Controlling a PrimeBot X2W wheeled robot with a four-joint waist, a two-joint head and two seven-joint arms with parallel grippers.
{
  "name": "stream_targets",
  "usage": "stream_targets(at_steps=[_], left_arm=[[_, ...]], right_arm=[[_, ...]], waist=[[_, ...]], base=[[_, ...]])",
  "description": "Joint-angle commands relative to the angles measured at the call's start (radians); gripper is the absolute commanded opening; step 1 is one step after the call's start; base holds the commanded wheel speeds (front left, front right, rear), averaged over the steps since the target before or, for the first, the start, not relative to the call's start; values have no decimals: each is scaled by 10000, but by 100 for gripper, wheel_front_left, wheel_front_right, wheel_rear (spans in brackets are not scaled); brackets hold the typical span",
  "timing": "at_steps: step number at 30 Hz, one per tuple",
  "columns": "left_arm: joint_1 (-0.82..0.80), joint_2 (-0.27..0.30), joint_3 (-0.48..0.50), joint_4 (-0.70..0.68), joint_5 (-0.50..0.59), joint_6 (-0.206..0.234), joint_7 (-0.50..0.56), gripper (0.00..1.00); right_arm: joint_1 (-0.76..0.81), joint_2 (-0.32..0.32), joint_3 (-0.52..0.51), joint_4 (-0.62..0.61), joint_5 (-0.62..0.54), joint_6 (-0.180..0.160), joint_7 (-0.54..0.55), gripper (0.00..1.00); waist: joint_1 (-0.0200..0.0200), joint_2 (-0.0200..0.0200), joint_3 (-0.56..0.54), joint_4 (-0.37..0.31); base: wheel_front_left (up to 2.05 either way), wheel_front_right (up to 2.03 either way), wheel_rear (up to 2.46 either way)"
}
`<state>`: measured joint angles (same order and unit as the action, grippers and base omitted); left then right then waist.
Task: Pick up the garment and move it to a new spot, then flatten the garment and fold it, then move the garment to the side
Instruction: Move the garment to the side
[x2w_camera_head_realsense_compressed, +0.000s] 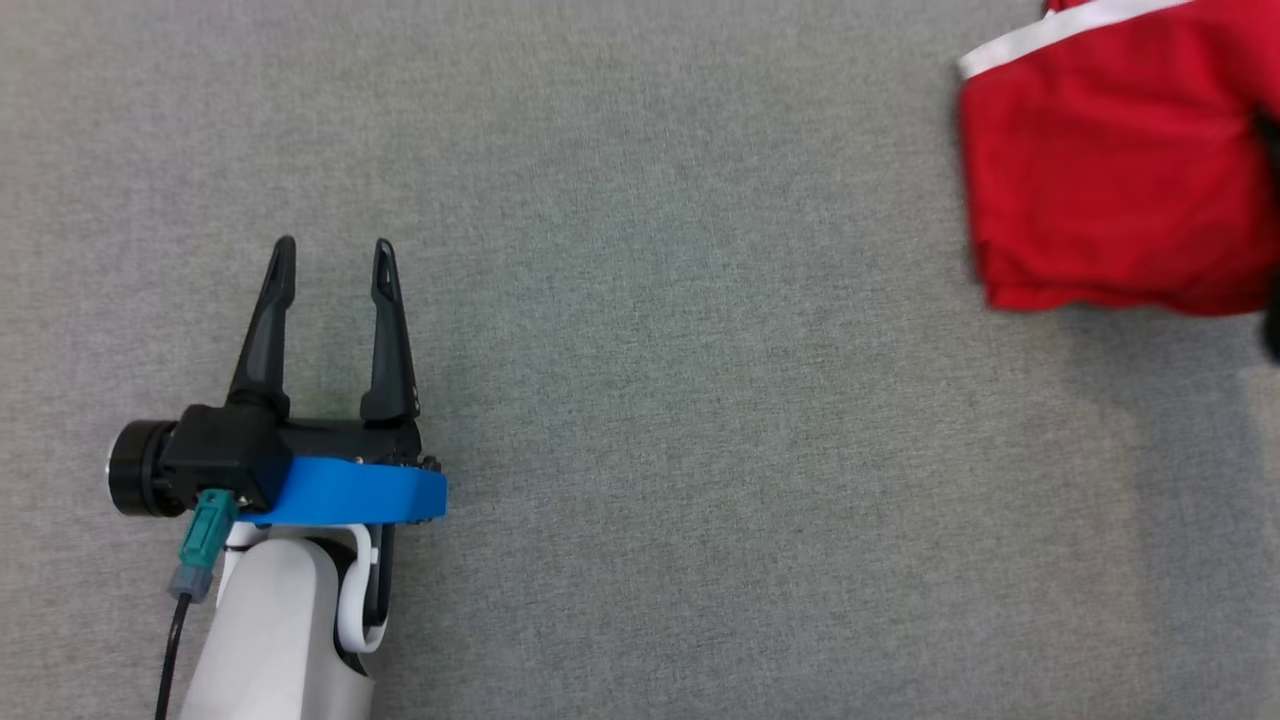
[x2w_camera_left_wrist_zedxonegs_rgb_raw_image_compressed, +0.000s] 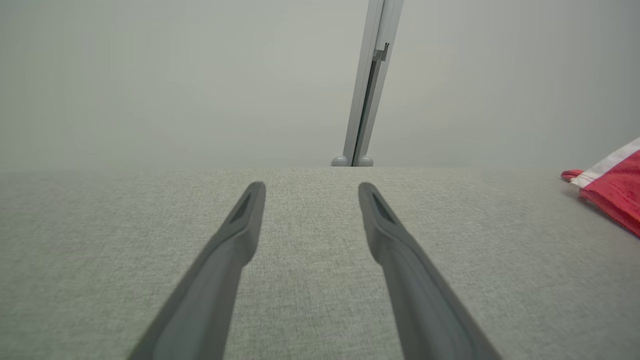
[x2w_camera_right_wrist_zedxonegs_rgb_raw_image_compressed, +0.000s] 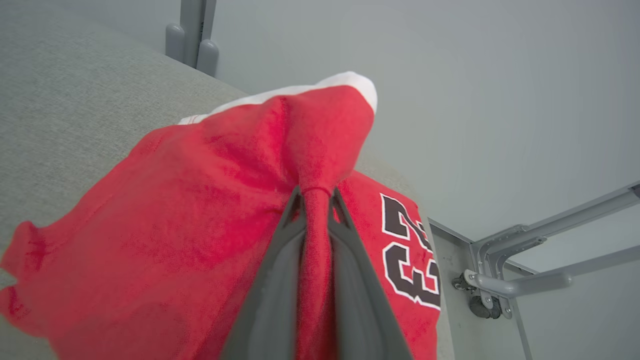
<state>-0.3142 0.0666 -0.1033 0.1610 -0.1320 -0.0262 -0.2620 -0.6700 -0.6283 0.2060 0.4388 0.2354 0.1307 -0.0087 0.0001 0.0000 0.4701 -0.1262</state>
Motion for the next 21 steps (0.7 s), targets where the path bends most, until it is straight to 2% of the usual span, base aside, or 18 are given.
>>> stream_targets(at_steps=[1, 3, 4, 11, 16, 21], left_arm=[[-208, 94, 56, -98, 70, 20, -39, 100], [-324, 114, 6, -212, 129, 12, -39, 100], [-324, 114, 6, -212, 129, 12, -39, 100], [-593, 125, -224, -411, 171, -20, -35, 100], [-717, 174, -247, -467, 161, -26, -35, 100], [-825, 172, -274, -533, 147, 67, -37, 100]], right_arm=[[-323, -522, -42, 81, 205, 1, 112, 0], [-598, -1084, -101, 277, 427, 1, 244, 0], [-598, -1084, -101, 277, 427, 1, 244, 0], [-1322, -2295, -103, 1077, 768, 1, 658, 0], [-2016, -2628, 148, 1721, 603, 1, 866, 0], [-2634, -2630, 491, 2558, 265, 1, 1222, 0]], waist=[[-1, 0, 196, 30], [-1, 0, 374, 26], [-1, 0, 374, 26], [-1, 0, 788, 187], [-1, 0, 1036, 321], [-1, 0, 1175, 478]], base=[[0, 0, 0], [0, 0, 0], [0, 0, 0], [0, 0, 0], [0, 0, 0], [0, 0, 0]])
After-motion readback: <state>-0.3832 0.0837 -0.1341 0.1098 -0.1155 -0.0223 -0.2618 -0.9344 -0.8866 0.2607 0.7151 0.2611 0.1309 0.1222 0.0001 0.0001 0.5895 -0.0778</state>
